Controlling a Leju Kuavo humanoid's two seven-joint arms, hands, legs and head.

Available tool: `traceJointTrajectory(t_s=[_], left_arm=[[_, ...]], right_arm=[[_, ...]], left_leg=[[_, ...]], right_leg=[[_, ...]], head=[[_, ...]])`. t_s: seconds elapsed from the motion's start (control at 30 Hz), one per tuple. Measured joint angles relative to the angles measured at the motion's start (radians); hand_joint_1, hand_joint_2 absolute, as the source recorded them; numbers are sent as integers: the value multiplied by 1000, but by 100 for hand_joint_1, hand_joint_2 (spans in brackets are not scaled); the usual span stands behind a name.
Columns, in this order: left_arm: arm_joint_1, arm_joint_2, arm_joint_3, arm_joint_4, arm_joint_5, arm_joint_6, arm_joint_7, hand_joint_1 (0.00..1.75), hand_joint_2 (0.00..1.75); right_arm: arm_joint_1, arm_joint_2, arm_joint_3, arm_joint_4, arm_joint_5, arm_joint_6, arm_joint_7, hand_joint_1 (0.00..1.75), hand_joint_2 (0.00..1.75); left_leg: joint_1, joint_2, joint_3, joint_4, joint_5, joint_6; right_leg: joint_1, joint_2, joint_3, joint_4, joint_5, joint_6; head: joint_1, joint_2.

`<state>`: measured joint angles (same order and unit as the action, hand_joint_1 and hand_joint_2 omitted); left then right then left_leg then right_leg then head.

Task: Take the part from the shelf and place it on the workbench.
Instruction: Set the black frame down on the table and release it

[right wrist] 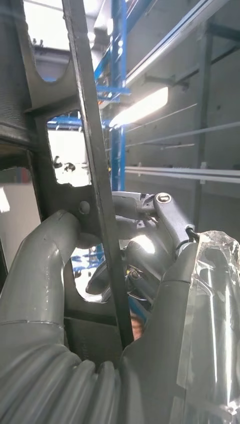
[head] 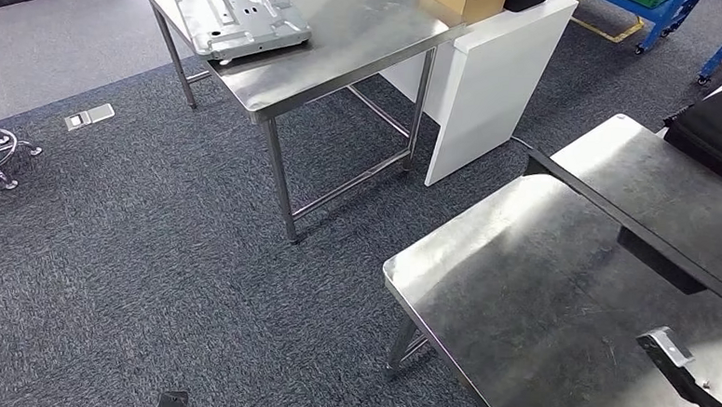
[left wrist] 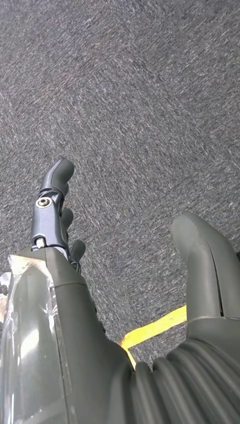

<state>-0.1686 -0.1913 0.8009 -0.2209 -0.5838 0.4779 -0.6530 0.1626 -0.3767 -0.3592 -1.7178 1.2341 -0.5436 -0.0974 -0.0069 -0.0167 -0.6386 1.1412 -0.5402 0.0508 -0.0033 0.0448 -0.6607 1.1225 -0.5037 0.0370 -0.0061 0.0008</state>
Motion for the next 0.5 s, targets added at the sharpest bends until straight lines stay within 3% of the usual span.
traceJointTrajectory(t_s=[0.2, 0.5], left_arm=[[5, 3, 7, 0, 9, 0, -8, 0, 175], [16, 5, 26, 0, 29, 7, -18, 0, 175]], right_arm=[[86, 6, -170, 0, -95, 34, -126, 164, 175], [95, 44, -333, 50, -96, 58, -187, 164, 175]], left_leg=[[0, 0, 0, -2, 0, 0], [0, 0, 1, -3, 0, 0]], right_leg=[[0, -1, 1, -3, 0, 0], [0, -1, 1, -3, 0, 0]], head=[[0, 0], [0, 0]])
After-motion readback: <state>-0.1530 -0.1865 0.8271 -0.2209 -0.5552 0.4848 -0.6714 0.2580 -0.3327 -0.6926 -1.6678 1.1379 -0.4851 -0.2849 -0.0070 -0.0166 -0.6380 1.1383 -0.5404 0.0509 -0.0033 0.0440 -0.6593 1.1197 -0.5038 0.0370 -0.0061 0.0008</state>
